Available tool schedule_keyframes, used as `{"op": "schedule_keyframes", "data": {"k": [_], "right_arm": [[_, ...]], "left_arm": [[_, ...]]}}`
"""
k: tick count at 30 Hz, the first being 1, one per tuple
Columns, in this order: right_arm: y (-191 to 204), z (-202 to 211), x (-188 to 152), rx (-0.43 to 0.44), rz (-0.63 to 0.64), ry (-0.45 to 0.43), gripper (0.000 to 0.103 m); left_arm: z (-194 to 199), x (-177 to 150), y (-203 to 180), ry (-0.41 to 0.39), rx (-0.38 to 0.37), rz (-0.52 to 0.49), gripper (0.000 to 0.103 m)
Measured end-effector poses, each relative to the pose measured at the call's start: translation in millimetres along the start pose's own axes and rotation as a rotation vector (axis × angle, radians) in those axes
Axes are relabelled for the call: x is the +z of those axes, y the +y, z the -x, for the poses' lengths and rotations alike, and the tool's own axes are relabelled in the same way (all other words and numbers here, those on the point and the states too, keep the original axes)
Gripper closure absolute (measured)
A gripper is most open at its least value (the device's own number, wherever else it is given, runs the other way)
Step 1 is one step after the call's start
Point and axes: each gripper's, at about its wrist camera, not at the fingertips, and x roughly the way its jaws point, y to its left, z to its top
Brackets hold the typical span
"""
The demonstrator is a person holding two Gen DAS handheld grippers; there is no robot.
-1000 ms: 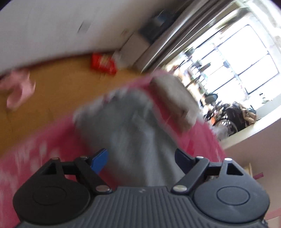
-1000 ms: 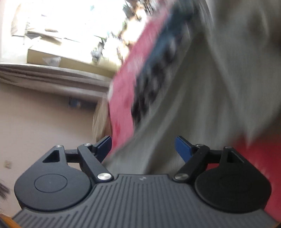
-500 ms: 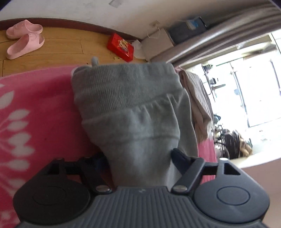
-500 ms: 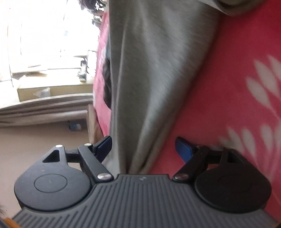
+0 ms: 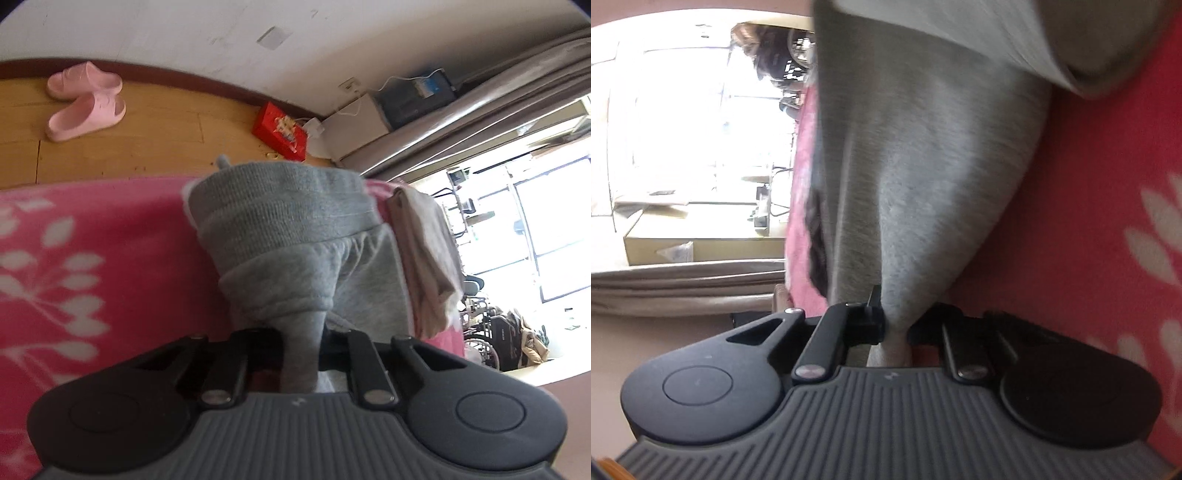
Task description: Fold clothes
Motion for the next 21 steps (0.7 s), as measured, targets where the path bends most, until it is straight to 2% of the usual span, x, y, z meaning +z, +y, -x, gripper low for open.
{"op": "schedule_keyframes", "data": {"k": [4, 7, 11, 13, 15, 17, 18, 19, 21], "right_arm": [[13, 29, -6, 0.005, 0.057, 0.035, 0.095], [12, 53, -20, -0.016, 0.075, 0.092, 0.095], [2, 98, -42, -0.08, 0.089, 0.181, 0.095], [-6, 107, -47, -0.136, 0.117, 0.221, 0.095], [-17, 107, -44, -0.216, 0.141, 0.258, 0.09], [-28, 107, -41, -0.296, 0.165, 0.295, 0.086], [-20, 104, -38, -0.319, 0.197, 0.326, 0.085], [-11, 102, -36, -0.343, 0.23, 0.356, 0.078], [12, 105, -35, -0.39, 0.336, 0.408, 0.063]], "left_arm": [[43, 2, 12, -0.004, 0.005, -0.039, 0.09], [91, 0, 46, -0.003, 0.036, -0.048, 0.09], [153, -2, 91, -0.002, 0.079, -0.06, 0.089], [165, -8, 122, 0.028, 0.114, -0.061, 0.087], [160, -13, 145, 0.084, 0.15, -0.096, 0.078], [160, -12, 156, 0.114, 0.122, -0.088, 0.073], [164, -9, 155, 0.126, 0.114, -0.097, 0.069], [168, -5, 152, 0.144, 0.109, -0.13, 0.061], [180, 1, 148, 0.169, 0.11, -0.205, 0.059]]}}
